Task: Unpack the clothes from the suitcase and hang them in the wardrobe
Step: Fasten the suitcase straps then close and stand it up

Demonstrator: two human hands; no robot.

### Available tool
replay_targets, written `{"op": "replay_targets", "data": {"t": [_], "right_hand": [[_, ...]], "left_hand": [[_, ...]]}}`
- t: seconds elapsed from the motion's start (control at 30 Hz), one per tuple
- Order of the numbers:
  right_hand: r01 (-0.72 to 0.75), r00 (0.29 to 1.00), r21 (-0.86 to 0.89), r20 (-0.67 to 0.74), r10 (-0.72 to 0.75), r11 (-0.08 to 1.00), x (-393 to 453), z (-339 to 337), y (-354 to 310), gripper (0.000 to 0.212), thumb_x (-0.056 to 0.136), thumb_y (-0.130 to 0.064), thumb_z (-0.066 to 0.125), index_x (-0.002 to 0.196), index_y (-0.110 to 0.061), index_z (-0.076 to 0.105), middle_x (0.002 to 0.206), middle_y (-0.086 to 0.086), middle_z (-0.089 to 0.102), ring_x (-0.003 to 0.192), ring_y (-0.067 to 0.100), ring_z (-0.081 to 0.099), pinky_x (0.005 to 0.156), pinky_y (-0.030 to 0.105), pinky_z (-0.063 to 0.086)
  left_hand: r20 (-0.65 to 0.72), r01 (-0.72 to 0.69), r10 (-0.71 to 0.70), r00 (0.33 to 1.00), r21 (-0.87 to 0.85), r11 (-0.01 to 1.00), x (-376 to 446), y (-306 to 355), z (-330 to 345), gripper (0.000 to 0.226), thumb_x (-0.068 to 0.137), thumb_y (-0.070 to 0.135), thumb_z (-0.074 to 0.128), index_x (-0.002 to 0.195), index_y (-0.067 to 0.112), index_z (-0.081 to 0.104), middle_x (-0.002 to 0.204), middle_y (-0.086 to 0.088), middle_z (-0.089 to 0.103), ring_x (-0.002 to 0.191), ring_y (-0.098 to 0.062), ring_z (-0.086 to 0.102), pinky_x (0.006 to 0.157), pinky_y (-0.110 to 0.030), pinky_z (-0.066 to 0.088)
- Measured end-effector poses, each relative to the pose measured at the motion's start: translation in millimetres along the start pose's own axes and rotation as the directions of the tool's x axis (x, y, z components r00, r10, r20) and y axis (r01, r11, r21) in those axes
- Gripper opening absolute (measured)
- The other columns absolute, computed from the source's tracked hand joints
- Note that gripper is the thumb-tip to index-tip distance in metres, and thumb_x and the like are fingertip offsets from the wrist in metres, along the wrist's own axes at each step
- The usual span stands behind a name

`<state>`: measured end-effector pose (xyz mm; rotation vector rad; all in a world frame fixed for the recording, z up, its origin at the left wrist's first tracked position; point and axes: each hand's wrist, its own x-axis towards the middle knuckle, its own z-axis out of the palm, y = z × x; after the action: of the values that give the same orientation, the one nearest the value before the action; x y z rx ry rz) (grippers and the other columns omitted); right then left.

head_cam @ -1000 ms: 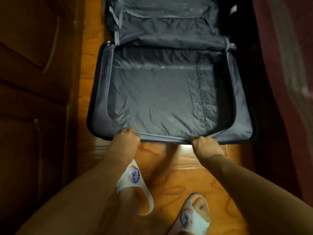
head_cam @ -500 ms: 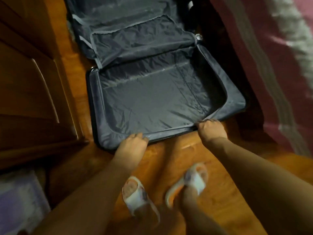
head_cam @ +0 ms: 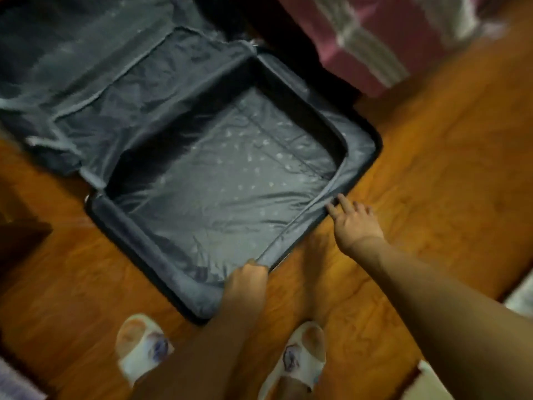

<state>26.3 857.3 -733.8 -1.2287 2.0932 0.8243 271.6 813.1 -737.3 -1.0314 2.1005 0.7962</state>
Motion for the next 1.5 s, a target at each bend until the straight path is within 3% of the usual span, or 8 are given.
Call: {"op": "replay_targets", "data": {"t": [0.33, 0.5, 0.67, 0.93, 1.23, 1.33, 1.4, 1.5], "right_hand": [[-0.322, 0.947, 0.745, 0.246, 0.208, 0.584, -48, 136, 6, 0.063, 0.102, -0.02, 0.047, 0.158, -0.016, 0.021, 0.158, 0.015, 0.034, 0.141, 0.035, 0.037, 0.11, 0.032, 0.034], [-0.398, 0.917, 0.681, 0.283, 0.28, 0.615, -36, 139, -49, 0.06, 0.095, -0.029, 0.043, 0.153, -0.021, 0.03, 0.159, 0.019, 0.024, 0.146, 0.038, 0.024, 0.12, 0.04, 0.026], [-0.343, 0.938, 0.544, 0.249, 0.243, 0.766, 0, 120, -98, 0.062, 0.097, -0.036, 0.037, 0.156, -0.021, 0.023, 0.164, 0.015, 0.013, 0.151, 0.035, 0.014, 0.122, 0.045, 0.019], [-0.013, 0.989, 0.857, -0.066, 0.134, 0.516, 80, 70, -208, 0.067, 0.098, -0.023, 0.052, 0.158, -0.018, 0.022, 0.157, 0.018, 0.028, 0.141, 0.034, 0.036, 0.117, 0.035, 0.029], [0.015, 0.958, 0.988, -0.059, 0.28, 0.156, 64, 30, -180, 0.06, 0.099, -0.018, 0.057, 0.153, -0.02, 0.033, 0.152, 0.013, 0.04, 0.124, 0.032, 0.054, 0.097, 0.035, 0.047], [-0.027, 0.952, 0.999, 0.015, 0.304, 0.036, 25, 23, -140, 0.052, 0.099, -0.016, 0.057, 0.148, -0.019, 0.039, 0.119, 0.014, 0.058, 0.093, 0.023, 0.056, 0.083, 0.042, 0.056], [0.016, 0.936, 0.993, 0.027, 0.352, -0.12, 4, 16, -110, 0.044, 0.1, -0.015, 0.055, 0.143, -0.016, 0.045, 0.096, 0.008, 0.056, 0.076, 0.019, 0.052, 0.063, 0.035, 0.049], [0.131, 0.895, 0.935, 0.032, 0.445, -0.331, -23, 21, -69, 0.023, 0.104, -0.027, 0.05, 0.125, -0.019, 0.051, 0.112, 0.004, 0.059, 0.094, 0.021, 0.061, 0.079, 0.036, 0.052]], "left_hand": [[0.335, -0.112, 0.363, 0.87, -0.582, 0.805, 12, 88, 105, 0.051, 0.097, 0.005, 0.052, 0.148, 0.013, 0.048, 0.143, -0.005, 0.054, 0.134, -0.023, 0.051, 0.106, -0.023, 0.039], [0.014, 0.065, -0.065, 0.998, -0.402, 0.913, 9, -93, 59, 0.038, 0.095, 0.007, 0.055, 0.132, 0.013, 0.062, 0.131, -0.009, 0.064, 0.119, -0.027, 0.061, 0.099, -0.026, 0.043], [-0.254, 0.218, -0.308, 0.917, -0.327, 0.92, 20, -208, -6, 0.038, 0.098, 0.024, 0.057, 0.135, 0.015, 0.054, 0.132, -0.014, 0.055, 0.12, -0.036, 0.056, 0.102, -0.04, 0.043], [0.337, 0.348, -0.342, 0.877, -0.937, -0.03, 121, -219, -32, 0.027, 0.105, 0.02, 0.05, 0.105, -0.002, 0.065, 0.104, -0.021, 0.067, 0.09, -0.037, 0.062, 0.093, -0.05, 0.049], [0.302, 0.21, -0.284, 0.91, -0.927, -0.311, 132, -233, -46, 0.036, 0.106, 0.015, 0.045, 0.133, -0.007, 0.055, 0.132, -0.024, 0.059, 0.126, -0.038, 0.054, 0.093, -0.055, 0.045], [0.077, -0.022, -0.399, 0.914, -0.971, -0.239, 106, -200, -54, 0.029, 0.083, 0.011, 0.063, 0.111, 0.005, 0.068, 0.103, -0.017, 0.071, 0.093, -0.037, 0.068, 0.072, -0.051, 0.057], [-0.262, -0.255, -0.451, 0.853, -0.964, 0.077, 78, -149, -52, 0.018, 0.085, 0.015, 0.069, 0.101, 0.008, 0.071, 0.098, -0.012, 0.073, 0.089, -0.033, 0.069, 0.081, -0.047, 0.058], [-0.616, -0.567, 0.163, 0.771, -0.547, 0.616, 54, -68, -2, 0.011, 0.09, 0.009, 0.067, 0.101, 0.01, 0.068, 0.111, -0.009, 0.068, 0.105, -0.03, 0.064, 0.09, -0.028, 0.047]]}}
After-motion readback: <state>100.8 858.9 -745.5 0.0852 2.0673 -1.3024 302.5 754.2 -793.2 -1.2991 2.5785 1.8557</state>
